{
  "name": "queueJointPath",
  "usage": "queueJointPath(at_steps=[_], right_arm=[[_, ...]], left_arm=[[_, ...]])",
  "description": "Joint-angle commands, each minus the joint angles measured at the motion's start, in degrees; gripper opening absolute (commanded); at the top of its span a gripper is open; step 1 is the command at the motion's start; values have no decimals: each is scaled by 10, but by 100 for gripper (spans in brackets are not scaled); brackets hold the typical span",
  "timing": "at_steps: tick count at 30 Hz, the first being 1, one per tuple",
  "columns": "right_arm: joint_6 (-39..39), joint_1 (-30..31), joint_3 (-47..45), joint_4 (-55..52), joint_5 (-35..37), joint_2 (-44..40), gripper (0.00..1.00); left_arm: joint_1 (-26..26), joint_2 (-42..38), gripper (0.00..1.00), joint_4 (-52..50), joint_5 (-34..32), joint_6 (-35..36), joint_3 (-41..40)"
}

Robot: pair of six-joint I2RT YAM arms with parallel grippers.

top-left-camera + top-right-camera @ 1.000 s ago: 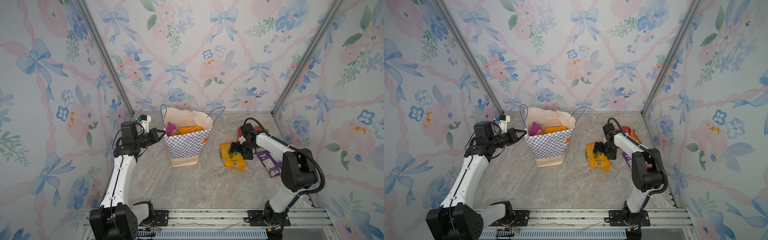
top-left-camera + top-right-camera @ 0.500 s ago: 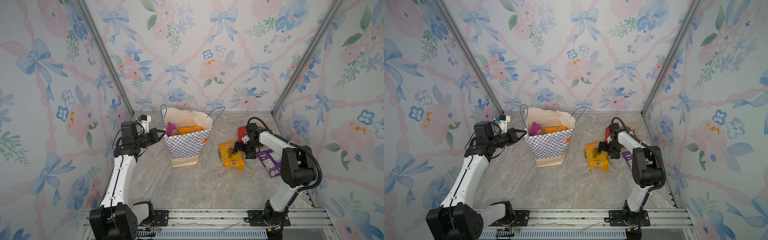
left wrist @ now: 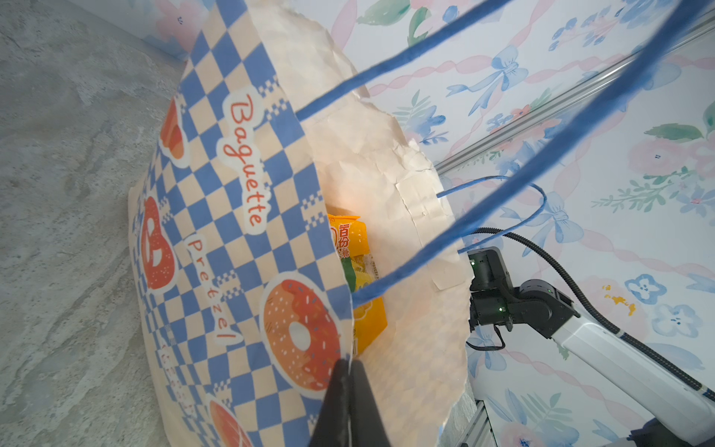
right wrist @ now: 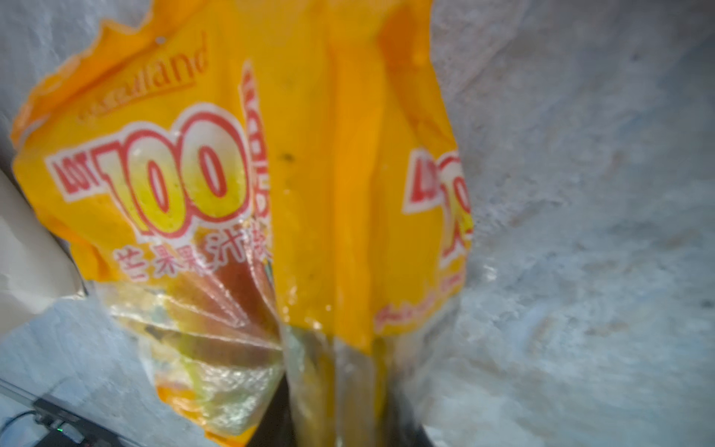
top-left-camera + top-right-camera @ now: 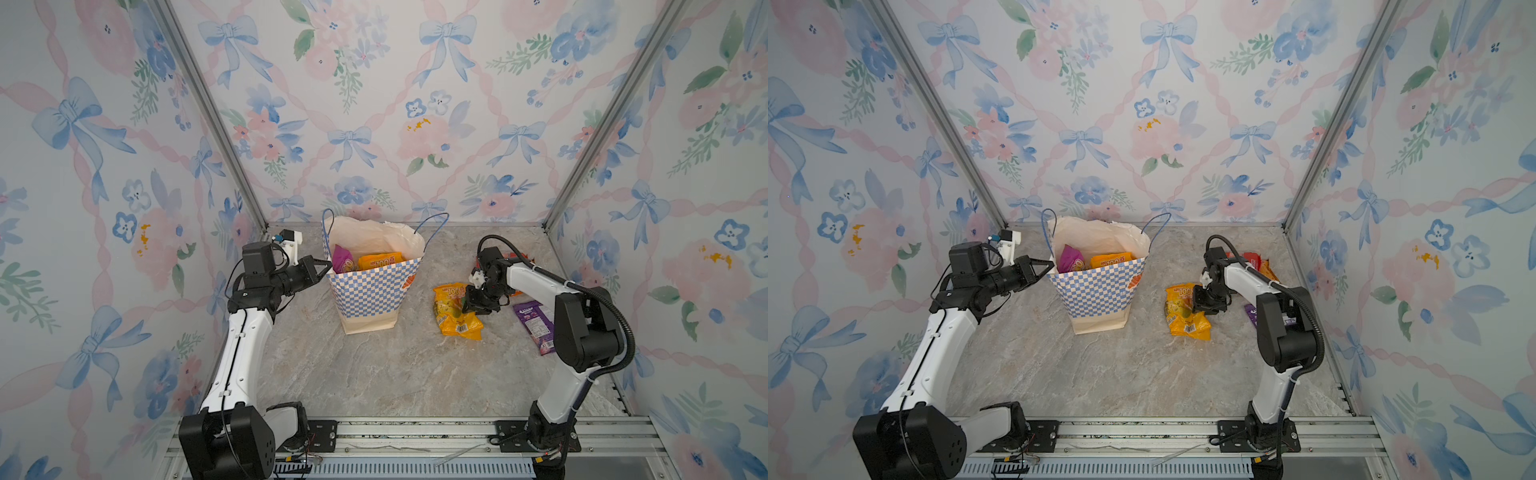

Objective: Place the snacks into the paper bag
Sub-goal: Pick up the snack at the center of the table.

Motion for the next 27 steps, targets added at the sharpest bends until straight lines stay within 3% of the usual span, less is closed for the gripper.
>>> queueJointPath(at_steps=[1,3,18,27], right_arm=[[6,1,-4,-2,10,-11,7],[8,1,0,-4,6,-21,0],[46,5,61,-22,-44,-158,0],[41,15,192,-105,8,-217,0]], left_arm=[[-2,2,0,5,9,8,14],[-2,0,0,6,9,8,11],[-2,-7,0,5,11,7,10],[-2,-9,0,5,12,8,6]])
